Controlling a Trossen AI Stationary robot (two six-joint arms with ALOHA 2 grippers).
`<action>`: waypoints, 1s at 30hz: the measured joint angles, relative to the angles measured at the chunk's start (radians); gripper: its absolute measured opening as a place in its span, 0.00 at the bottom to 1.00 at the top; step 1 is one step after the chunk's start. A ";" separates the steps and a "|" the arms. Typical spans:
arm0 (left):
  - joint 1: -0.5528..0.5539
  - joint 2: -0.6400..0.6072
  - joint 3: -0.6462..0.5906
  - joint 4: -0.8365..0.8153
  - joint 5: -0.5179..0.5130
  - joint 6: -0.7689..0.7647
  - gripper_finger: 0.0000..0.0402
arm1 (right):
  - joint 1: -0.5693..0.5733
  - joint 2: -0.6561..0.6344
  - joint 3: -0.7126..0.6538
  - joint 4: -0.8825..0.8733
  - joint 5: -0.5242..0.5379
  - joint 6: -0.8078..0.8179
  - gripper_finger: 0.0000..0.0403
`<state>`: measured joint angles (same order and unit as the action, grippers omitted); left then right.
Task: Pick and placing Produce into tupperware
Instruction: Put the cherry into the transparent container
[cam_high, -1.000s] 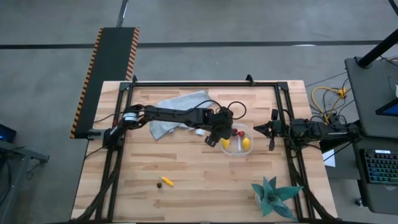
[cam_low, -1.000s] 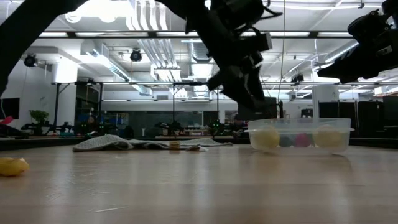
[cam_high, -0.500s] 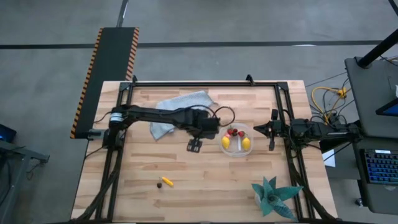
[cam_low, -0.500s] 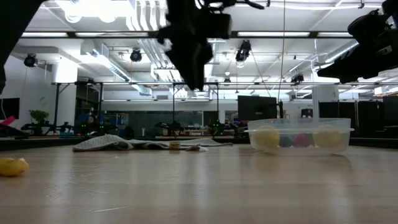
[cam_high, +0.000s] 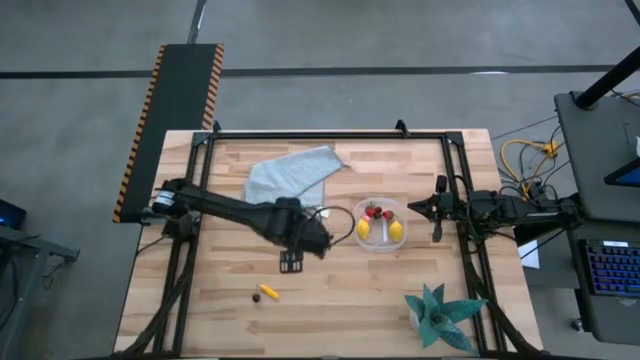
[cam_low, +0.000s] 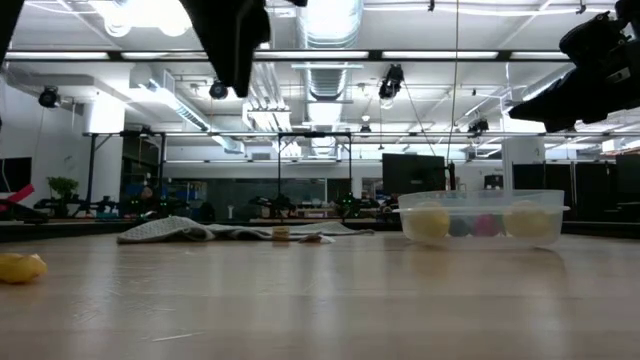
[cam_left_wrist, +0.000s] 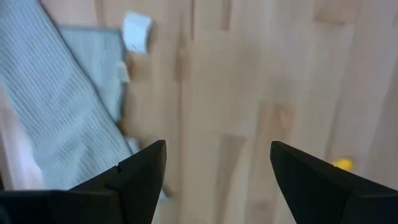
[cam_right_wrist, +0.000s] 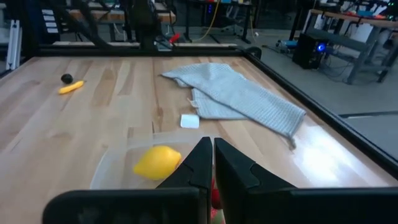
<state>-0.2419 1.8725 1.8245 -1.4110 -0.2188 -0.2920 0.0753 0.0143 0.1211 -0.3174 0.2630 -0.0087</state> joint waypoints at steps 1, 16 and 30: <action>-0.017 0.000 -0.001 -0.006 0.000 -0.026 0.68 | 0.000 0.001 0.000 0.007 0.000 -0.002 0.02; -0.245 0.021 -0.002 -0.008 0.025 -0.464 0.68 | 0.000 0.000 0.000 0.007 -0.008 0.018 0.02; -0.364 0.045 -0.175 0.020 0.149 -0.667 0.68 | 0.000 0.001 0.000 -0.012 -0.013 0.028 0.02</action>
<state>-0.6061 1.9175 1.6496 -1.3905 -0.0696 -0.9587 0.0757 0.0154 0.1211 -0.3293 0.2504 0.0189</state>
